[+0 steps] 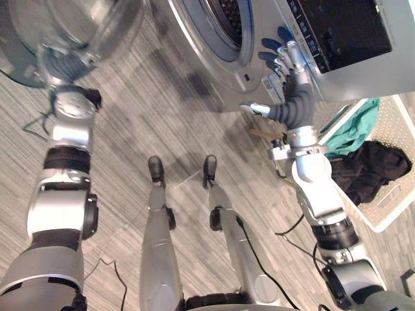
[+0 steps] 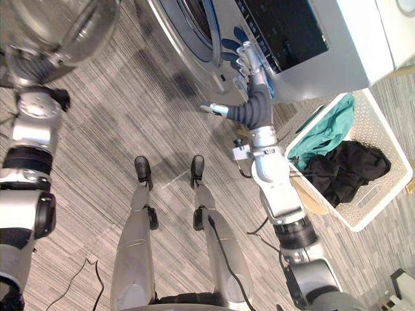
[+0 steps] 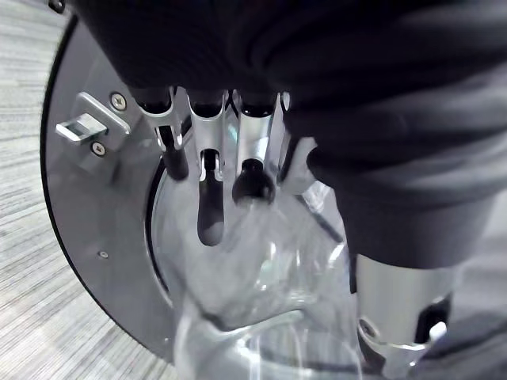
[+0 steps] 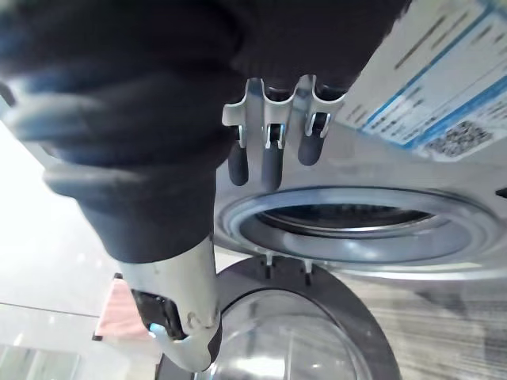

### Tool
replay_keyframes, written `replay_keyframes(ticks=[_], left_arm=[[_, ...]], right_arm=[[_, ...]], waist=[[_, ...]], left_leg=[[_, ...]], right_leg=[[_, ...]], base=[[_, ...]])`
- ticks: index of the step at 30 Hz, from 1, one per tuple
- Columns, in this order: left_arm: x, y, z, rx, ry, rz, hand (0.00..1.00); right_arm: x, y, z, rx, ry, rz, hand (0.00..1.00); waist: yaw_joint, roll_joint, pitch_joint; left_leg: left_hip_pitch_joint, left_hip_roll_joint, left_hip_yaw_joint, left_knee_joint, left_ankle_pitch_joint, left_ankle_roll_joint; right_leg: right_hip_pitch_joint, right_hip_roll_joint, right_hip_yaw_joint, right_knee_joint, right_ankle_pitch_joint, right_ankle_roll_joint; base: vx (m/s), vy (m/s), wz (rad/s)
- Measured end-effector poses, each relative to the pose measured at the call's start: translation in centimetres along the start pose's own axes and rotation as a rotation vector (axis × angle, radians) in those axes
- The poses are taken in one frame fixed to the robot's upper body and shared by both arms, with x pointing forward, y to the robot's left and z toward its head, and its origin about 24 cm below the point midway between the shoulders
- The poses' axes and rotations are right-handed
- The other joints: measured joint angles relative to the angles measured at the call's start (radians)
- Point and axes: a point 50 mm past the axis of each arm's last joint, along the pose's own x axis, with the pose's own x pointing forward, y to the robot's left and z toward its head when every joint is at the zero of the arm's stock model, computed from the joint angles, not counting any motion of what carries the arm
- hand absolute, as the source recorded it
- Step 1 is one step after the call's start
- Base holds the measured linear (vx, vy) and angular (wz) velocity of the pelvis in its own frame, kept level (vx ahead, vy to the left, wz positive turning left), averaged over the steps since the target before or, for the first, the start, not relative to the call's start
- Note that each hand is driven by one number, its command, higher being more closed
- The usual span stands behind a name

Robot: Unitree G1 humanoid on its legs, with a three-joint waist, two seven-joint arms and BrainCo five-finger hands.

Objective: Pick up the laundry basket with both hands and put the clothes into the washing machine.

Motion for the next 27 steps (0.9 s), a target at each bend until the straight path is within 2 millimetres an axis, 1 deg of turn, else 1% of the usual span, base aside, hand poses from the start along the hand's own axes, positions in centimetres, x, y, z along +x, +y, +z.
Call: replay_keyframes(ticks=[2,3,5,6,7,8,9,10,11,12,13,14,15,16,17,18,19,20,21,22,23,24,25,26,27], left_arm=[[0.3,0.8,0.8,-0.053,-0.019,0.035,0.0],[0.3,1.0,1.2,-0.065,-0.031,0.04,0.0],[0.2,1.1,2.7,-0.119,-0.089,0.05,0.0],[0.0,0.9,3.1,-0.139,-0.101,0.048,0.0],[-0.6,0.4,3.4,-0.186,-0.116,0.04,0.0],[-1.5,-0.4,3.2,-0.218,-0.127,0.021,0.0],[-2.1,-0.7,2.7,-0.232,-0.125,0.011,0.0],[-3.6,-1.7,1.2,-0.261,-0.097,-0.013,0.0],[-5.8,-3.1,-1.2,-0.278,-0.032,-0.057,0.0],[-7.1,-4.0,-2.4,-0.283,0.009,-0.083,0.0],[-9.5,-5.2,-4.8,-0.287,0.09,-0.125,0.0],[-13.0,-6.6,-7.8,-0.292,0.206,-0.18,0.0],[-17.0,-7.5,-10.8,-0.275,0.33,-0.238,0.0],[-20.2,-7.8,-13.0,-0.253,0.424,-0.283,0.0],[-23.2,-7.8,-14.8,-0.227,0.507,-0.327,0.0],[-26.3,-7.2,-16.7,-0.184,0.591,-0.38,0.0],[-27.7,-6.8,-17.7,-0.155,0.631,-0.406,0.0],[-30.2,-6.0,-19.6,-0.099,0.718,-0.452,0.0],[-32.7,-4.7,-21.6,-0.037,0.815,-0.485,0.0],[-33.6,-4.2,-22.4,-0.013,0.855,-0.498,0.0],[-35.6,-3.0,-23.8,0.033,0.938,-0.519,0.0],[-36.5,-2.4,-24.4,0.051,0.975,-0.529,0.0],[-37.9,-1.2,-25.2,0.087,1.033,-0.539,0.0],[-39.2,0.1,-26.1,0.123,1.094,-0.535,0.0],[-39.7,0.6,-26.3,0.141,1.115,-0.537,0.0]], right_arm=[[-1.2,-0.8,0.2,0.001,0.006,-0.033,0.0],[-1.6,-0.9,0.2,0.002,0.013,-0.04,0.0],[-2.7,-1.5,0.1,0.02,0.038,-0.098,0.0],[-3.0,-1.6,0.1,0.023,0.047,-0.113,0.0],[-3.5,-1.8,-0.1,0.024,0.066,-0.142,0.0],[-3.9,-2.0,-0.4,0.023,0.085,-0.169,0.0],[-4.1,-2.0,-0.5,0.024,0.095,-0.178,0.0],[-4.5,-1.8,-0.8,0.037,0.121,-0.196,0.0],[-5.0,-1.8,-1.2,0.042,0.152,-0.22,0.0],[-5.3,-1.8,-1.3,0.036,0.168,-0.232,0.0],[-5.8,-2.0,-1.7,0.023,0.198,-0.25,0.0],[-6.6,-2.4,-2.0,-0.001,0.235,-0.268,0.0],[-7.7,-2.7,-2.5,-0.038,0.285,-0.276,0.0],[-8.6,-2.8,-3.0,-0.062,0.33,-0.275,0.0],[-9.5,-2.8,-3.5,-0.082,0.378,-0.27,0.0],[-10.4,-2.8,-4.3,-0.111,0.436,-0.261,0.0],[-10.9,-2.8,-4.8,-0.124,0.47,-0.257,0.0],[-12.1,-2.9,-6.0,-0.157,0.55,-0.252,0.0],[-13.4,-3.3,-7.2,-0.183,0.635,-0.255,0.0],[-14.1,-3.7,-7.6,-0.198,0.672,-0.261,0.0],[-15.3,-4.3,-8.5,-0.227,0.742,-0.271,0.0],[-15.7,-4.7,-8.8,-0.242,0.77,-0.277,0.0],[-16.7,-5.4,-9.3,-0.269,0.822,-0.283,0.0],[-17.3,-5.7,-9.7,-0.288,0.859,-0.272,0.0],[-17.7,-5.8,-9.9,-0.296,0.875,-0.27,0.0]], waist=[[0.005,0.0,0.0],[0.005,0.0,0.0],[0.008,0.0,0.0],[0.011,0.0,0.0],[0.02,0.0,0.0],[0.031,0.0,0.0],[0.032,0.001,0.0],[0.034,0.002,0.0],[0.042,0.002,0.0],[0.049,0.004,-0.001],[0.057,0.009,-0.003],[0.057,0.022,-0.01],[0.058,0.04,-0.046],[0.057,0.056,-0.092],[0.06,0.069,-0.125],[0.065,0.08,-0.144],[0.067,0.087,-0.153],[0.065,0.103,-0.187],[0.055,0.12,-0.217],[0.054,0.127,-0.222],[0.05,0.142,-0.233],[0.05,0.149,-0.24],[0.035,0.156,-0.245],[0.026,0.165,-0.251],[0.026,0.167,-0.252]], left_leg=[[-0.025,0.012,0.007,0.057,-0.028,0.004],[-0.033,0.014,0.007,0.072,-0.034,0.005],[-0.056,0.018,0.007,0.114,-0.051,0.015],[-0.058,0.018,0.008,0.12,-0.054,0.017],[-0.057,0.018,0.011,0.133,-0.06,0.019],[-0.054,0.018,0.012,0.146,-0.07,0.021],[-0.049,0.017,0.013,0.15,-0.073,0.022],[-0.031,0.016,0.014,0.154,-0.078,0.025],[0.001,0.014,0.022,0.153,-0.085,0.026],[0.017,0.012,0.024,0.153,-0.089,0.026],[0.049,0.009,0.029,0.152,-0.096,0.027],[0.092,0.004,0.035,0.147,-0.107,0.027],[0.119,-0.002,0.035,0.138,-0.121,0.025],[0.127,-0.005,0.042,0.136,-0.132,0.023],[0.148,-0.008,0.057,0.131,-0.139,0.026],[0.203,-0.01,0.087,0.119,-0.148,0.029],[0.23,-0.011,0.101,0.117,-0.155,0.032],[0.267,-0.015,0.134,0.116,-0.173,0.034],[0.305,-0.018,0.167,0.115,-0.19,0.041],[0.328,-0.017,0.19,0.114,-0.199,0.041],[0.376,-0.013,0.236,0.114,-0.214,0.049],[0.397,-0.007,0.258,0.113,-0.222,0.05],[0.445,0.001,0.314,0.112,-0.236,0.051],[0.489,0.018,0.365,0.12,-0.259,0.048],[0.518,0.028,0.395,0.123,-0.27,0.044]], right_leg=[[0.0,-0.001,0.005,-0.001,-0.004,0.007],[-0.001,-0.001,0.005,-0.001,-0.004,0.007],[-0.003,-0.001,0.002,0.001,0.001,0.012],[-0.003,-0.002,0.002,0.002,0.003,0.013],[0.0,-0.005,0.003,0.006,0.004,0.012],[0.009,-0.006,0.005,0.006,0.004,0.012],[0.016,-0.007,0.004,0.006,0.003,0.012],[0.035,-0.01,0.004,0.006,0.003,0.012],[0.064,-0.013,0.004,0.007,-0.002,0.011],[0.078,-0.015,0.003,0.009,-0.007,0.008],[0.103,-0.019,0.004,0.019,-0.018,0.0],[0.135,-0.023,0.002,0.041,-0.045,0.001],[0.147,-0.03,0.002,0.068,-0.071,0.003],[0.143,-0.035,0.003,0.084,-0.087,0.007],[0.149,-0.039,0.012,0.096,-0.098,0.01],[0.181,-0.042,0.043,0.103,-0.108,0.016],[0.196,-0.042,0.059,0.106,-0.111,0.018],[0.216,-0.042,0.092,0.105,-0.115,0.024],[0.235,-0.041,0.132,0.102,-0.116,0.028],[0.246,-0.039,0.153,0.099,-0.116,0.032],[0.273,-0.037,0.191,0.091,-0.117,0.039],[0.282,-0.039,0.192,0.087,-0.125,0.031],[0.29,-0.065,0.087,0.102,-0.147,0.003],[0.311,-0.11,-0.078,0.14,-0.177,-0.028],[0.321,-0.135,-0.169,0.161,-0.197,-0.034]], base=[[0.0,0.044,-0.11],[0.01,0.047,-0.03],[0.03,0.059,-0.01],[0.04,0.07,-0.04],[0.04,0.074,-0.06],[0.04,0.076,-0.06],[0.05,0.075,-0.02],[0.08,0.087,0.0],[0.08,0.082,-0.01],[0.07,0.064,-0.03],[0.06,0.047,0.03],[0.08,0.058,0.1],[0.1,0.068,0.11],[0.09,0.052,-0.01],[0.13,0.057,-0.29],[0.13,0.058,-0.44],[0.15,0.069,-0.68],[0.13,0.061,-0.83],[0.11,0.048,-0.9],[0.1,0.042,-1.06],[0.07,0.025,-0.92],[0.06,0.023,-1.18],[0.07,0.019,-1.18],[0.07,0.032,-1.22],[0.11,0.047,-1.35]])
